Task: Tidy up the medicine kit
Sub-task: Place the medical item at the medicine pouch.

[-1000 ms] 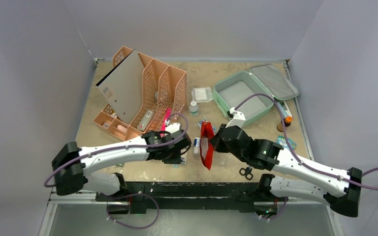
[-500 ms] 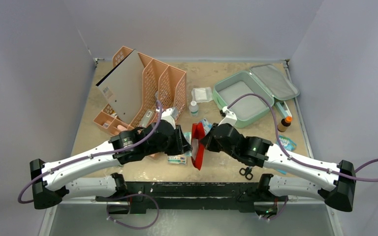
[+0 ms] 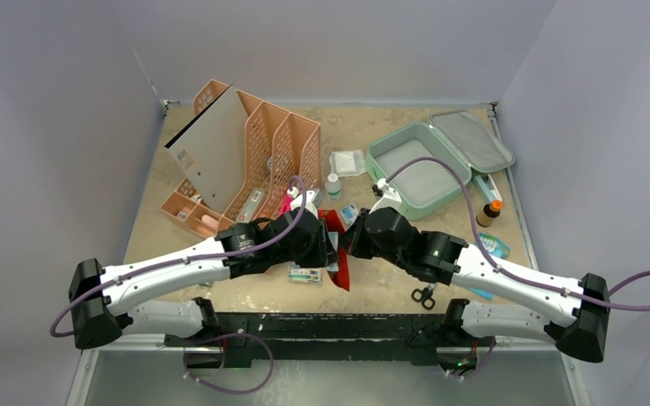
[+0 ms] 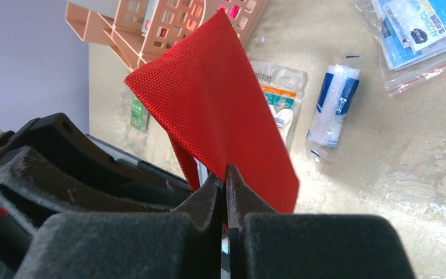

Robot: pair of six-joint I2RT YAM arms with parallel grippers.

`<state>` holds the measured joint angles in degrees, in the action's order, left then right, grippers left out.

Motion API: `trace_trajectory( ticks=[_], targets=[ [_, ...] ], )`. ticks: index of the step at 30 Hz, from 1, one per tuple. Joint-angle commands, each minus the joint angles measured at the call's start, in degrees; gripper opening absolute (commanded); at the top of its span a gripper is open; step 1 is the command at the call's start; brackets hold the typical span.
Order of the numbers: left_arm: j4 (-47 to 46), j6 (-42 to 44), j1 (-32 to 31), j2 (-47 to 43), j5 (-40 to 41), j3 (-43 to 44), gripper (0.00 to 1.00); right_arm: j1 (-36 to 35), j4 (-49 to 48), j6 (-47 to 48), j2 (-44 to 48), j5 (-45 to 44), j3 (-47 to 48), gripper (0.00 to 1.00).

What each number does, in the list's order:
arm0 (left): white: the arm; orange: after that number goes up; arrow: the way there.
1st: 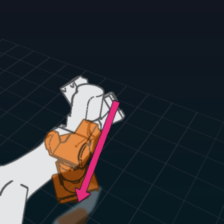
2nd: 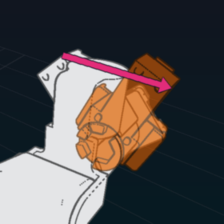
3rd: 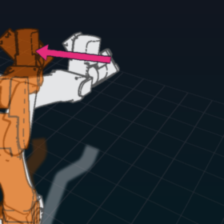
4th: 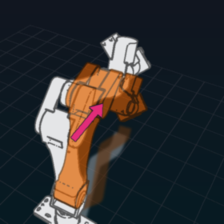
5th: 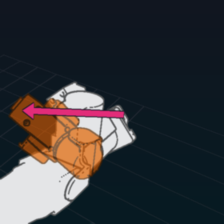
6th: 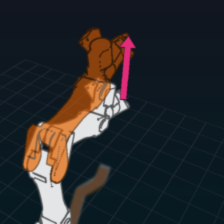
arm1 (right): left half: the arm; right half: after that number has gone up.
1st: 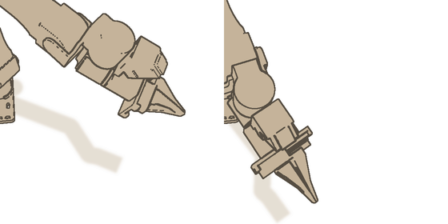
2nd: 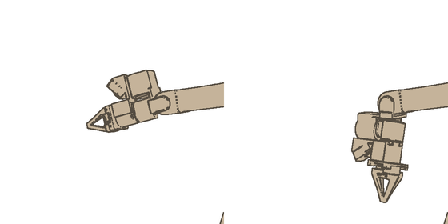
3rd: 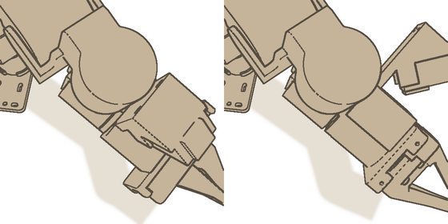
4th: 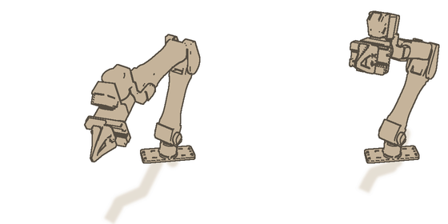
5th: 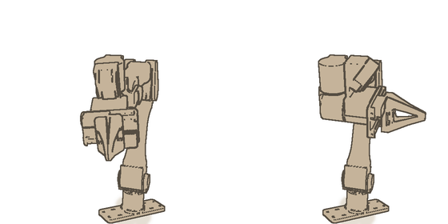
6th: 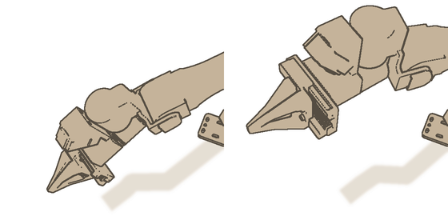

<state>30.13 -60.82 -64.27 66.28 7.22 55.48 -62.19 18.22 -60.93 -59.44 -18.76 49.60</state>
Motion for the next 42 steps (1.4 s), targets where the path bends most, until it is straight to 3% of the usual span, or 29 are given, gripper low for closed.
trace_trajectory(
  ticks=[1,10,19,27,33,37,42],
  targets=[
    [1.18,-0.29,-0.15,1.0,4.35,0.88,0.19,-0.05,0.38,1.22,0.3,1.48,2.4,0.0],
    [2.0,-0.31,-0.15,1.16,7.9,0.83,0.2,-0.03,0.16,2.14,-0.27,4.97,1.05,0.0],
    [4.28,-2.91,-0.15,2.02,7.16,2.07,0.38,-0.03,-1.32,2.72,-0.85,4.39,0.72,0.0],
    [4.23,-5.57,-0.15,-4.23,0.69,0.73,0.48,0.63,-1.24,11.57,0.61,1.11,0.65,0.0],
    [1.28,1.56,-0.15,-8.38,-5.91,3.61,0.51,3.0,-0.88,16.48,1.84,3.66,0.08,0.0],
    [6.15,11.39,-0.15,-9.58,-8.59,9.3,0.5,7.49,0.5,24.77,4.8,12.32,1.4,0.0],
    [4.29,24.0,-0.15,-14.74,-11.62,7.03,0.5,10.95,4.16,34.39,7.78,21.38,4.0,0.0]
  ],
)
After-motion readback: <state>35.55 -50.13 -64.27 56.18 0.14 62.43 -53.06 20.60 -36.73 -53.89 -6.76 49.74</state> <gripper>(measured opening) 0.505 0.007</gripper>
